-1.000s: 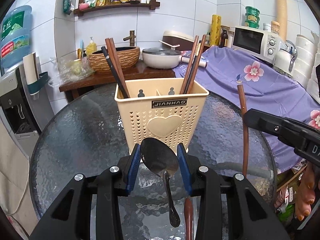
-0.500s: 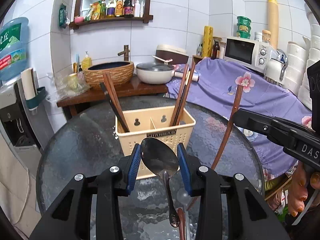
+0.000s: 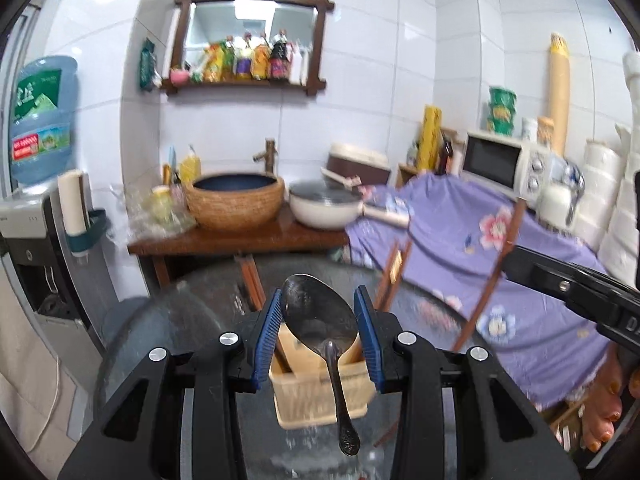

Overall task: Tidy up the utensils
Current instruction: 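Lower the wooden chopstick into the holder and open the right tool while the left tool inserts the spoon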

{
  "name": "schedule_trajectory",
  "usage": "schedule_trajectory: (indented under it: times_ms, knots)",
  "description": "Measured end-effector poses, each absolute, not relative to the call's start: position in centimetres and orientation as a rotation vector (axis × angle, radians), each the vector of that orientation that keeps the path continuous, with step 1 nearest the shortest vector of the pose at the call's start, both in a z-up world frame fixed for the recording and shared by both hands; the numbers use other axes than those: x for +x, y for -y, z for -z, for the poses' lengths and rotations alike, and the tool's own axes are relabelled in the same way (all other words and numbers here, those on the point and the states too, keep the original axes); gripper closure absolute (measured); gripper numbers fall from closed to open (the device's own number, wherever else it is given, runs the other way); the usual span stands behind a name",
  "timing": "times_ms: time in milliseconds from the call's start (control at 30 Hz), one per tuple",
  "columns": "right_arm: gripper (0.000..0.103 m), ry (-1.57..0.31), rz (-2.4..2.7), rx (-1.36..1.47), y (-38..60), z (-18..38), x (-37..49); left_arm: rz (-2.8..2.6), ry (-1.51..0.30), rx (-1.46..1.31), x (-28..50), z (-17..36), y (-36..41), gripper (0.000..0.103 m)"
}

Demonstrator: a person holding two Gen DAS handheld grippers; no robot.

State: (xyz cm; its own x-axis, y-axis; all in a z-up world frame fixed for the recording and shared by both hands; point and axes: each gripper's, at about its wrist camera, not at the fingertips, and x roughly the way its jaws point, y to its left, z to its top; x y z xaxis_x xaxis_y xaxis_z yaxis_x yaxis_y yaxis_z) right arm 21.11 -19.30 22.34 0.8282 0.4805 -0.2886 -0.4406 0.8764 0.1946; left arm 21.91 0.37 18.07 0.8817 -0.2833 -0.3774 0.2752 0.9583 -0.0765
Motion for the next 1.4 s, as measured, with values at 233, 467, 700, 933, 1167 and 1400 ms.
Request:
schedule_trajectory:
  times_ms: [233,467,700,933,1167,1400]
  knots:
    - [0.097,-0.244,-0.425,0.101,19.1,-26.7,23.0,0.197,-0.318,-0.087,25.2,-20.9,-0.6,0.067]
    - [0.097,-0.208,-0.354,0.120,19.3,-25.2,26.1,0.113,-0.271,-0.088,27.5,-18.2,0.1,0.067]
    - [0.097,-0.254,-0.318,0.110,18.8,-20.8,28.1,0.094,-0.283,-0.088,28.0,-14.5,0.9,0.067]
    - [0.101,-0.316,-0.310,0.120,18.4,-16.3,28.9,0.080,-0.333,-0.086,28.1,-11.4,0.6,0.067]
    - [0.101,-0.365,-0.304,0.121,18.3,-13.3,29.1,0.078,-0.394,-0.064,28.5,-9.0,0.5,0.067]
    - [0.100,-0.379,-0.331,0.104,17.9,-11.7,28.3,0.084,-0.417,-0.037,28.1,-7.7,0.5,0.065]
